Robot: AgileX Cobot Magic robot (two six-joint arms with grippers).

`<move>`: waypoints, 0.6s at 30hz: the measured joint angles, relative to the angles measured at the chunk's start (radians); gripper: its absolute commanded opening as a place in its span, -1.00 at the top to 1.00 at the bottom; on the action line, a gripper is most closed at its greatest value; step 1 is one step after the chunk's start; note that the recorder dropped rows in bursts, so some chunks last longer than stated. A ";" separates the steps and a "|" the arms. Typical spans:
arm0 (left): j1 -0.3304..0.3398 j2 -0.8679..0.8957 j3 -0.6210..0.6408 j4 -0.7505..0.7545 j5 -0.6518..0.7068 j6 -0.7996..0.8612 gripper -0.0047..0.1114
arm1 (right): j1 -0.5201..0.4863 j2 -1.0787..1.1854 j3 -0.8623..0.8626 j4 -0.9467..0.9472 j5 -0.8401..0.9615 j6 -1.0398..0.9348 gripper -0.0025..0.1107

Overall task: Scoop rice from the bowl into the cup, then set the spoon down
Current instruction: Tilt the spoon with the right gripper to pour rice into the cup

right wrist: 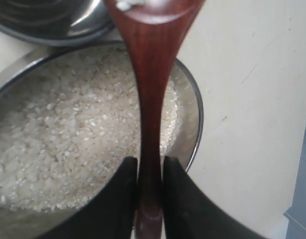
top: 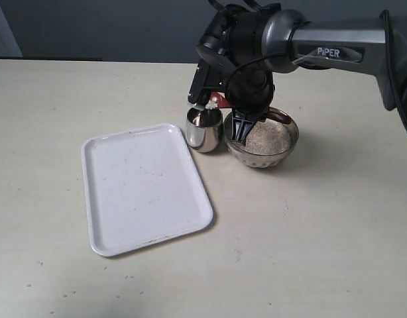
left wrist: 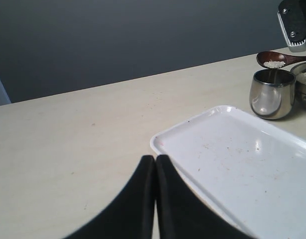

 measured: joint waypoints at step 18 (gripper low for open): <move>0.000 0.000 0.000 0.000 0.000 0.000 0.91 | 0.043 0.000 0.040 -0.111 -0.014 0.074 0.97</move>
